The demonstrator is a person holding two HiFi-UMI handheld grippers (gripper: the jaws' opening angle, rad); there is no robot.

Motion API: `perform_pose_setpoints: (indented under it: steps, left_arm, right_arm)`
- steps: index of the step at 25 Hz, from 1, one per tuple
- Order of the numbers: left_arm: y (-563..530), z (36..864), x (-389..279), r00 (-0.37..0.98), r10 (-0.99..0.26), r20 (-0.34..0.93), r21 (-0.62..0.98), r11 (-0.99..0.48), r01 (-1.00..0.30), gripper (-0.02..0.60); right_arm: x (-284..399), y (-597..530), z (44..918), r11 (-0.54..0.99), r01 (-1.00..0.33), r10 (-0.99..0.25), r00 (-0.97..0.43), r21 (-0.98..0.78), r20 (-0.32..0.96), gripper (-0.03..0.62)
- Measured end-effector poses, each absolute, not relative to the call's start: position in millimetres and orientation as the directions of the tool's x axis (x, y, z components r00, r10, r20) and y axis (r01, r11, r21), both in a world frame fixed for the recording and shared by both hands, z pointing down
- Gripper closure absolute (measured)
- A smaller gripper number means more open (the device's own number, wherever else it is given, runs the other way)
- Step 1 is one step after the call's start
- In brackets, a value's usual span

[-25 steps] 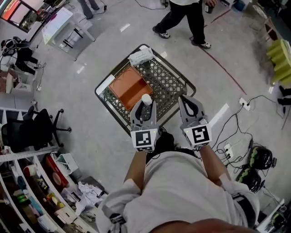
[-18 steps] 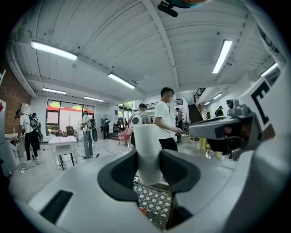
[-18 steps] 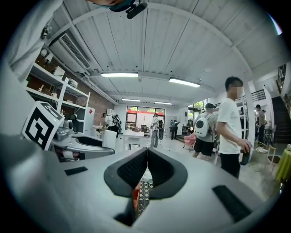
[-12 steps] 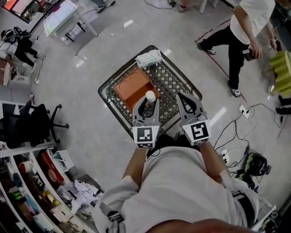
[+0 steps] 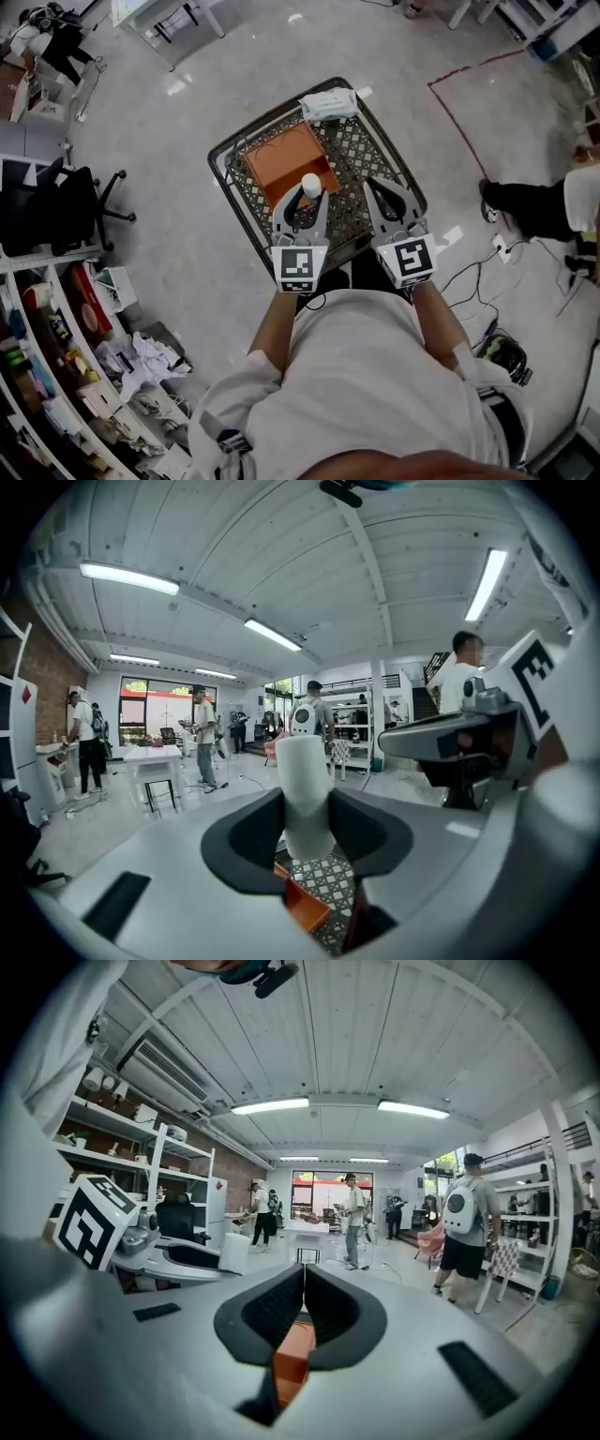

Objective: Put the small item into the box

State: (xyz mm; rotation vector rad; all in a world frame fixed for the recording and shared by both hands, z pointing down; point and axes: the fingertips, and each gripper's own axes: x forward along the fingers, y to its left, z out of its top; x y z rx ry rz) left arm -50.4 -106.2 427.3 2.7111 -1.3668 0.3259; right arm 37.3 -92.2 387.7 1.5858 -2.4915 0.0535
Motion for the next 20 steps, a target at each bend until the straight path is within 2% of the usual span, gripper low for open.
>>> perform_pose_setpoints:
  steps: [11,20]
  left_arm:
    - [-150.7,457.9,-77.0,0.388,-0.862,0.326,0.020,-0.404,-0.915,0.433]
    - [-168.0,517.1,-73.7,0.362,-0.806,0.468,0.138,-0.338,-0.931,0.433]
  right_arm:
    - [1.3,-169.0,419.2,0.684,-0.728,-0.707,-0.653,0.031,0.271,0.589]
    - [-13.9,-207.8,473.5,0.780,-0.625,-0.587,-0.735,-0.004,0.341,0.589]
